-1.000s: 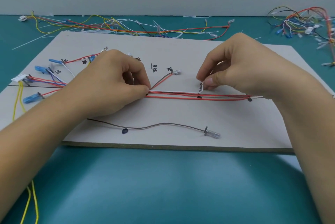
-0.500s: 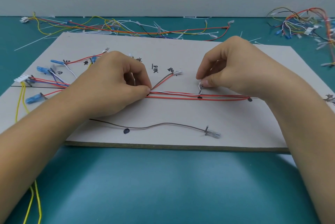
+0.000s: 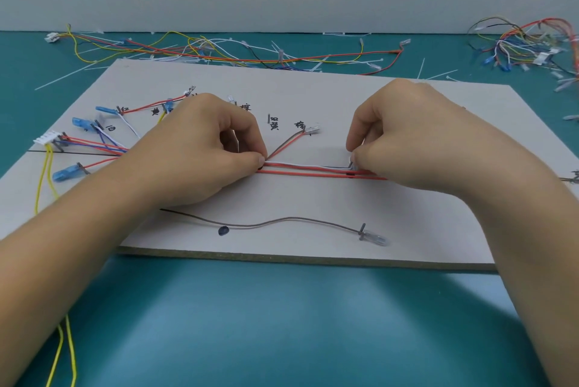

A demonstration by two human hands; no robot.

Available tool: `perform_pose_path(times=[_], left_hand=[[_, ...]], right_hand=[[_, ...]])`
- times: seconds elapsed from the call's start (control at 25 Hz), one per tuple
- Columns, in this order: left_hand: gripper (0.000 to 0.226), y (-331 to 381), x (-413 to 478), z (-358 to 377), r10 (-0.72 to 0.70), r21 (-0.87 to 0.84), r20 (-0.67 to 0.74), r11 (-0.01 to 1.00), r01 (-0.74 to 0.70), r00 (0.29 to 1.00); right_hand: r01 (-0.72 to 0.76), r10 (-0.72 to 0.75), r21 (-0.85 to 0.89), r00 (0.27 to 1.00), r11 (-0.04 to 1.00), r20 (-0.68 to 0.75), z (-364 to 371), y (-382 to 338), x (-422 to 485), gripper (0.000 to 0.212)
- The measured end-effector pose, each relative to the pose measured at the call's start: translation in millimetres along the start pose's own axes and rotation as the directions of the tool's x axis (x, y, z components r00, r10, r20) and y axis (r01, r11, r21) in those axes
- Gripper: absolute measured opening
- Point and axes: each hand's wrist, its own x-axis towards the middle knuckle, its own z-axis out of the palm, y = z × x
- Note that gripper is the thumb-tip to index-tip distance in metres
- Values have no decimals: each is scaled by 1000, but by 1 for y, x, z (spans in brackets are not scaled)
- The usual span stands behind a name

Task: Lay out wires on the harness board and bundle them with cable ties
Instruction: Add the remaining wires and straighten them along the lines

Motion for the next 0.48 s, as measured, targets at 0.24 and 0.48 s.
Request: perform_pose_path(times=[0.24, 0.48], left_hand=[[13, 1, -4, -1, 21, -2, -14, 1000, -21, 1000], [12, 3, -8, -3, 61, 62, -21, 996, -60, 998]], right_hand=[[-32, 31, 72, 999, 997, 10, 5, 3, 4, 13], [-55, 55, 104, 998, 993, 4, 14, 5, 11, 10]])
